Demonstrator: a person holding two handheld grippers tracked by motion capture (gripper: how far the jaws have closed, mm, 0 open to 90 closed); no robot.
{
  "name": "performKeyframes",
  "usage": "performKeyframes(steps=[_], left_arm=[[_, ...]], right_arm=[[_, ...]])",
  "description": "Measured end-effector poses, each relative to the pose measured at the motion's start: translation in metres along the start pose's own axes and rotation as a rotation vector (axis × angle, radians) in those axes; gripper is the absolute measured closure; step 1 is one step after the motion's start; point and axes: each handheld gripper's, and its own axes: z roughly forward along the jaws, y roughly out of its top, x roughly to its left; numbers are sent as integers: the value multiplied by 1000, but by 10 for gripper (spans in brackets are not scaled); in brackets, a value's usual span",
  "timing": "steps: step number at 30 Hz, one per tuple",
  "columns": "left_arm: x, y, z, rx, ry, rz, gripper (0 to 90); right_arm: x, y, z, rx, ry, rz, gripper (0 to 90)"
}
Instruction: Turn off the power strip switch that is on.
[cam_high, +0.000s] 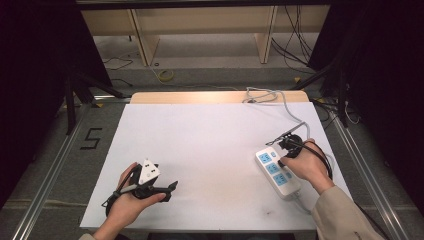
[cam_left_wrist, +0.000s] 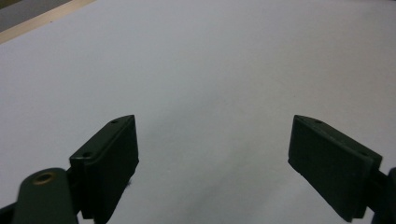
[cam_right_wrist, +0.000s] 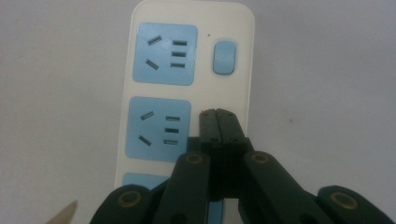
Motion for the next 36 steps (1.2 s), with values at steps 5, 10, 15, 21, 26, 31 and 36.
performKeyframes(steps=[5,10,15,21,26,31,36], left_arm=[[0,0,0,-2,-2,-3,155],[0,0,0,-1,-1,-3,155],[0,0,0,-2,-1,-3,155],[0,0,1,-2,-3,-4,155],[0,0,1,0,-3,-4,155],[0,0,1,-2,-2,-6,155],[0,0,1,0,-2,-4,155]], right_arm=[[1,0,0,-3,-5,-2,900],[0,0,0,-3,-3,-6,900],[0,0,-1,-4,-4,-5,900],[0,0,-1,-7,-1,-7,900],[0,-1,-1,-8,-1,-8,900],[0,-1,-3,-18,5,-3,900],[-1,-2,-5,-37,-2,-9,900]])
